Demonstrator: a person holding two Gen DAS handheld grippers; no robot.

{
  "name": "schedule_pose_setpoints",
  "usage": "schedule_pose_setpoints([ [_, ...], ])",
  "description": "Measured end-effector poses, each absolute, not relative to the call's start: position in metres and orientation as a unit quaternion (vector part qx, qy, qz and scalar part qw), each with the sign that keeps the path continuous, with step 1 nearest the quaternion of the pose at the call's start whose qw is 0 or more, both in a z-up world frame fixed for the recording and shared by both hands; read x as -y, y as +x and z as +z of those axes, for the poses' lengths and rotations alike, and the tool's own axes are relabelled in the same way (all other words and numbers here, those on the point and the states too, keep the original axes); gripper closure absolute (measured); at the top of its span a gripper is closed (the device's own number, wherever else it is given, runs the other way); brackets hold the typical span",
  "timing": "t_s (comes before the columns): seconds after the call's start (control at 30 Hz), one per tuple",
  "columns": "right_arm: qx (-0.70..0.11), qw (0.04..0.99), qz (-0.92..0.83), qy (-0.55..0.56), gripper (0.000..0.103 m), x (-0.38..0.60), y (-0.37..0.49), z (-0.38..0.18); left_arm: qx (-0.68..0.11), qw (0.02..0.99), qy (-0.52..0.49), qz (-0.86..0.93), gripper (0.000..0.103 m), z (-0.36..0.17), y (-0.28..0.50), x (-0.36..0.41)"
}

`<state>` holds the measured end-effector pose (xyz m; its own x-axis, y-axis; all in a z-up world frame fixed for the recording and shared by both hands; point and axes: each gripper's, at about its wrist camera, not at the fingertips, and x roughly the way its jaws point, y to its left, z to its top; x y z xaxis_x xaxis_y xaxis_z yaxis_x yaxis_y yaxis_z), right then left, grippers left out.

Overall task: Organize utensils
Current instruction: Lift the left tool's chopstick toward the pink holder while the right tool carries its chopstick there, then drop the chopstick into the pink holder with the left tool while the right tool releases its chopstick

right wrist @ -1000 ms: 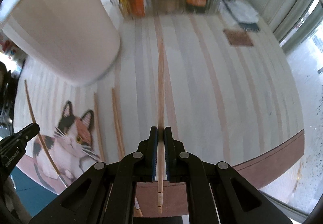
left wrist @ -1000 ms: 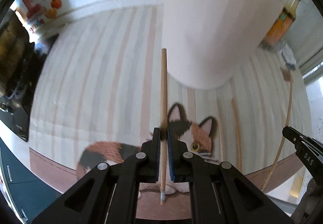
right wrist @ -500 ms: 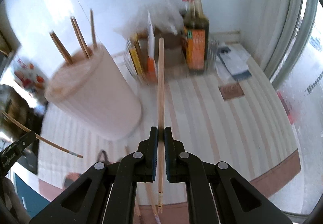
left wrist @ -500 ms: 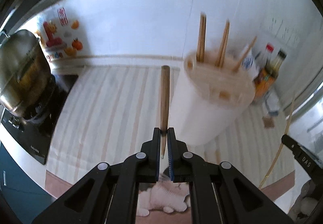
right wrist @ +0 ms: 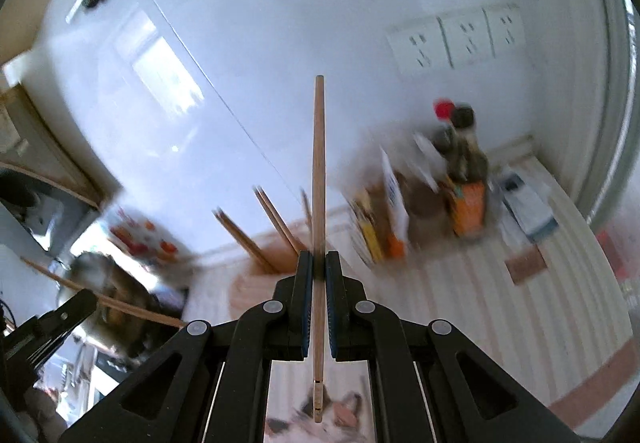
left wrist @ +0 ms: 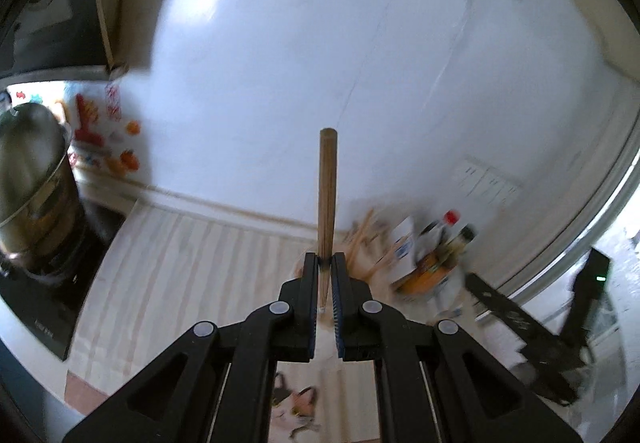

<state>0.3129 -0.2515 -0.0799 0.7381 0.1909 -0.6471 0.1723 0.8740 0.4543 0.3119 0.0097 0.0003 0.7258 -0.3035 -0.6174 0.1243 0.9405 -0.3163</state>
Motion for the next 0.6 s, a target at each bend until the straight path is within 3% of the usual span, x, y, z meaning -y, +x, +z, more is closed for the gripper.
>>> schedule_pose_setpoints([
  [0.27, -0.308, 0.911, -0.013, 0.273, 0.097, 0.254, 0.376, -0.065, -0.349, 0.922, -0.105, -0.127, 0.099, 0.012, 0.358, 0.019],
  [0.6, -0.267, 0.919, -0.054, 0.286, 0.097, 0.252, 0.425, -0.106, -0.43, 0.891, -0.081, -0.12, 0.099, -0.042, 0.434, 0.039],
])
